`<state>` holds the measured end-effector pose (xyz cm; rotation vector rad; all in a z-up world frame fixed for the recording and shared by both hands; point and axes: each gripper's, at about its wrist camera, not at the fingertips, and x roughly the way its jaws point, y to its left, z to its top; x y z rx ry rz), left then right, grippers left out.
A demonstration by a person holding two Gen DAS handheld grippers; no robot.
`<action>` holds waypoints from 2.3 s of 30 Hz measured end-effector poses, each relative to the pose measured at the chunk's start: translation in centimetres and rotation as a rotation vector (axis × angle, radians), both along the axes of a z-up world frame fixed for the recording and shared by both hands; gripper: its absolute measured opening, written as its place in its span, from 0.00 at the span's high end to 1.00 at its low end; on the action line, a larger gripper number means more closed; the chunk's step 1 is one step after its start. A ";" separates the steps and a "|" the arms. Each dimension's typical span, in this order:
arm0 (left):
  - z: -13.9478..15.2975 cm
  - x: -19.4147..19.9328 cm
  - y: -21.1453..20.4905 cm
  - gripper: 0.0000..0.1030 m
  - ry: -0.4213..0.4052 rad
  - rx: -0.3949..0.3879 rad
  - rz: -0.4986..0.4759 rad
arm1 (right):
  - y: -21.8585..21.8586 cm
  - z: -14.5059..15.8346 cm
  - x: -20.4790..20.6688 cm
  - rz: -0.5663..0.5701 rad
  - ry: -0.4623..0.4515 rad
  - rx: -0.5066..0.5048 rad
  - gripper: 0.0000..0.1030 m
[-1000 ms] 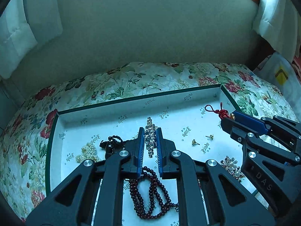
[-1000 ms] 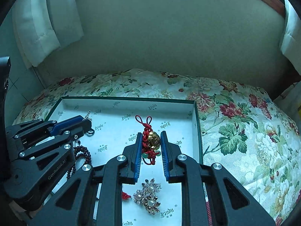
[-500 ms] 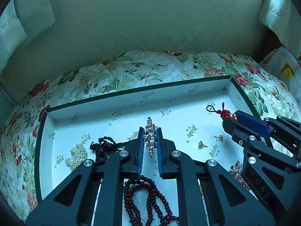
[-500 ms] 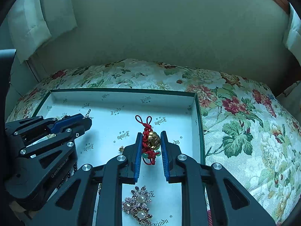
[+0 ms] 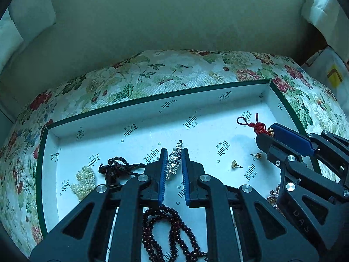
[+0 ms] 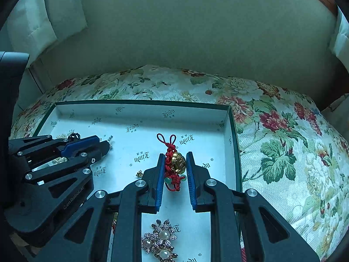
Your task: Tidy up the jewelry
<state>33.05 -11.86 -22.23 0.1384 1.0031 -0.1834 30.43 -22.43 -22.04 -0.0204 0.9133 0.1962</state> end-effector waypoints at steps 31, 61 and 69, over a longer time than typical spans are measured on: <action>3.2 -4.0 2.1 0.45 -0.076 -0.024 0.057 | -0.3 2.3 -4.5 -0.044 -0.051 0.030 0.56; 17.0 -24.7 8.2 0.24 -0.309 -0.069 0.140 | 2.0 15.5 -23.2 -0.030 -0.267 0.042 0.48; 18.4 -27.7 8.7 0.24 -0.336 -0.077 0.138 | 2.6 16.9 -26.0 -0.021 -0.299 0.043 0.48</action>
